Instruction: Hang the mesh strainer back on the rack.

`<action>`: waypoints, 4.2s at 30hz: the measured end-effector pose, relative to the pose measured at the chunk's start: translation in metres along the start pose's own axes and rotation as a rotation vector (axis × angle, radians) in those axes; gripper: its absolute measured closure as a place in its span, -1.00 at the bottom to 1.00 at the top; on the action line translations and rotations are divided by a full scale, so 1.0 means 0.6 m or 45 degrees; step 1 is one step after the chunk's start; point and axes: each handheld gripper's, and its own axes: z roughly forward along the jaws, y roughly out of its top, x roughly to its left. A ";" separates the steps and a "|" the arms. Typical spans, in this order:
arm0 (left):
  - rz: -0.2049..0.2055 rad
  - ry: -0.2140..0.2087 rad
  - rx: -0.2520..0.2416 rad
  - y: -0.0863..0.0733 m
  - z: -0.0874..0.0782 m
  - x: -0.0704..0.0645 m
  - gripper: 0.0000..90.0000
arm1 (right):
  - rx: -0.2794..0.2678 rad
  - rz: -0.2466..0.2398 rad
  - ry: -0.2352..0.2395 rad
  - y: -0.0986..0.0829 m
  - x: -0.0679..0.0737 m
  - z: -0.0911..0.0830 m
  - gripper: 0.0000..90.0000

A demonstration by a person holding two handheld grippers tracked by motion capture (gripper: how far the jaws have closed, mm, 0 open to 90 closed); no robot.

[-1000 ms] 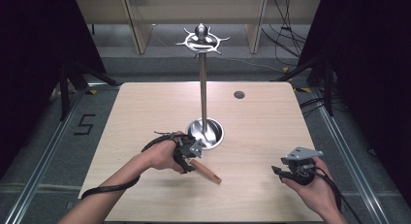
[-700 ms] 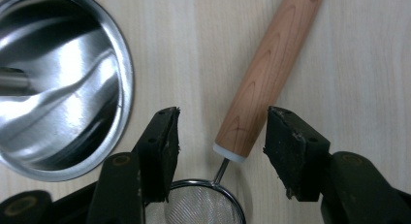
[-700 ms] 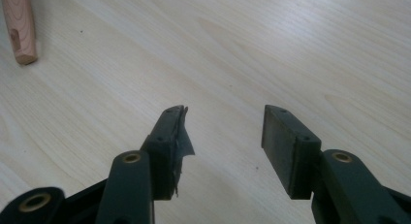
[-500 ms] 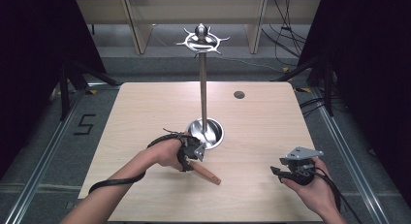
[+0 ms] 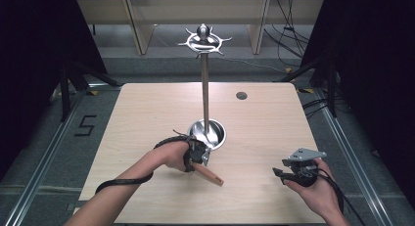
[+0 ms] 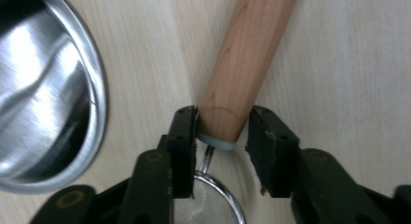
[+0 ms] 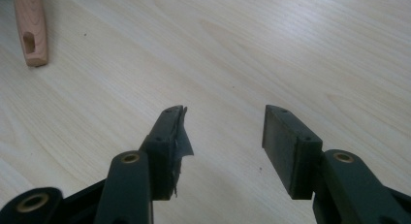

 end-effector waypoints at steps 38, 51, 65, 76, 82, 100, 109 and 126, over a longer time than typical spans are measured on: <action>-0.841 0.212 -0.725 -0.101 -0.090 -0.085 0.54 | -0.008 0.001 -0.026 0.000 -0.001 0.000 0.13; -1.153 0.314 -0.909 -0.110 -0.098 -0.118 0.54 | -0.013 0.026 -0.029 0.000 0.002 -0.001 0.12; -1.293 0.515 -0.984 -0.114 -0.122 -0.128 0.54 | -0.046 -0.020 -0.054 -0.002 -0.005 0.000 0.09; -1.381 0.649 -1.094 -0.118 -0.141 -0.128 0.54 | -0.035 0.074 -0.048 -0.003 -0.003 -0.003 0.08; -1.410 0.685 -1.128 -0.116 -0.155 -0.127 0.54 | -0.023 0.035 -0.050 -0.004 -0.006 0.001 0.08; -1.397 0.803 -1.238 -0.092 -0.193 -0.117 0.54 | -0.049 0.038 -0.050 -0.004 -0.007 0.001 0.05; -1.399 0.839 -1.268 -0.081 -0.205 -0.111 0.54 | -0.033 0.054 -0.039 -0.004 -0.004 0.000 0.05; -1.416 0.878 -1.323 -0.075 -0.218 -0.105 0.54 | -0.040 0.074 -0.042 -0.004 -0.001 -0.001 0.05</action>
